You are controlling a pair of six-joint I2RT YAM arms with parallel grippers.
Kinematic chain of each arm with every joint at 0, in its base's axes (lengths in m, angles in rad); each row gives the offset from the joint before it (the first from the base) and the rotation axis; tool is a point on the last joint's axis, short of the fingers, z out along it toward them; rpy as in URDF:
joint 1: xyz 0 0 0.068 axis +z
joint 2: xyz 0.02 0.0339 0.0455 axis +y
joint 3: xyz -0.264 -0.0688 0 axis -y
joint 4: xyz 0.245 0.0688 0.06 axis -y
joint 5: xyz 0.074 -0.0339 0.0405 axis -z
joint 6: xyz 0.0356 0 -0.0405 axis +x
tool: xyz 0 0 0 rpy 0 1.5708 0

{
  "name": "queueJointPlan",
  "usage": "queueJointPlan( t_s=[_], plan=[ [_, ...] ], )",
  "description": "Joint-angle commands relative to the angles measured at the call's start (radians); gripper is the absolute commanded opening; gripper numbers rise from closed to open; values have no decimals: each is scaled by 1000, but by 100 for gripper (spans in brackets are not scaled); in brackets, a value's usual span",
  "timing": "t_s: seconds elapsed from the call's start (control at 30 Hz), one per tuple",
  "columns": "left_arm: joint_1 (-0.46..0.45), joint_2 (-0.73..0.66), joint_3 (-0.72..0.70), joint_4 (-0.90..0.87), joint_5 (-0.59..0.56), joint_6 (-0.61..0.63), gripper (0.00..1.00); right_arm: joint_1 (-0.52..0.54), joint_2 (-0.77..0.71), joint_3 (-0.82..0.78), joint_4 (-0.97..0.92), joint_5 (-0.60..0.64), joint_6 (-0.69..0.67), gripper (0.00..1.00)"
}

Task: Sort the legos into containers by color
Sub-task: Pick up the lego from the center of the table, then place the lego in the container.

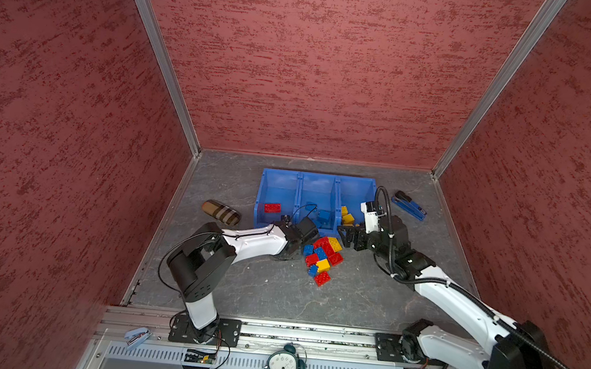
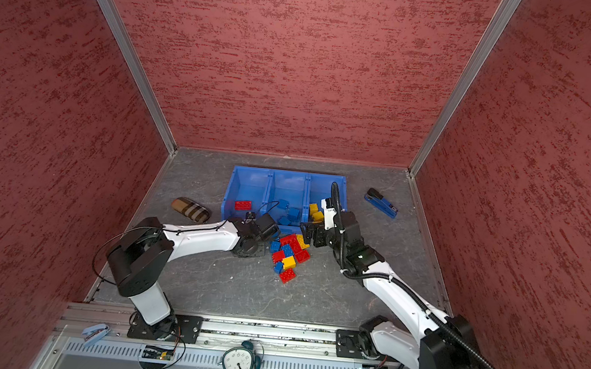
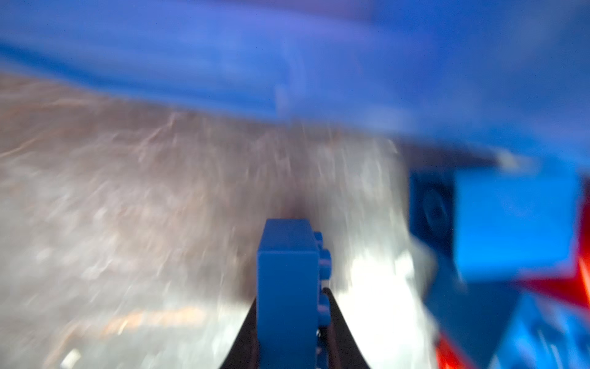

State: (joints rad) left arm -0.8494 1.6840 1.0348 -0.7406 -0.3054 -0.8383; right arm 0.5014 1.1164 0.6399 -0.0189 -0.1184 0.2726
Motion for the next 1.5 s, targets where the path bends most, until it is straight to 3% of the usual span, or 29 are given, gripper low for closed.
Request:
queueJointPlan(
  t_s=[0.0,0.13,0.27,0.37,0.6,0.87,1.0,1.2,1.27,1.47],
  plan=[
    [-33,-90,30,-173,-62,15,0,2,-21,12,29,25,-11,99],
    [-33,-160,115,-115,-12,162,0,3,-23,11,44,29,-10,99],
    [13,-136,222,5,70,301,0,3,-36,3,72,41,15,99],
    [77,-63,306,72,143,366,0,3,-55,-15,89,50,31,99],
    [183,164,479,149,178,457,0,2,-82,-28,67,53,55,99],
    [214,405,688,85,179,519,0,3,-87,-17,3,60,47,99],
    [215,458,761,38,210,526,22,3,-81,-14,-18,55,45,99],
    [193,377,760,43,213,513,79,3,-63,-3,-69,33,46,99],
    [187,322,714,67,213,494,88,2,-50,12,-94,19,25,99],
    [168,78,507,195,278,471,99,16,-14,45,-157,-9,-40,99]
  ],
)
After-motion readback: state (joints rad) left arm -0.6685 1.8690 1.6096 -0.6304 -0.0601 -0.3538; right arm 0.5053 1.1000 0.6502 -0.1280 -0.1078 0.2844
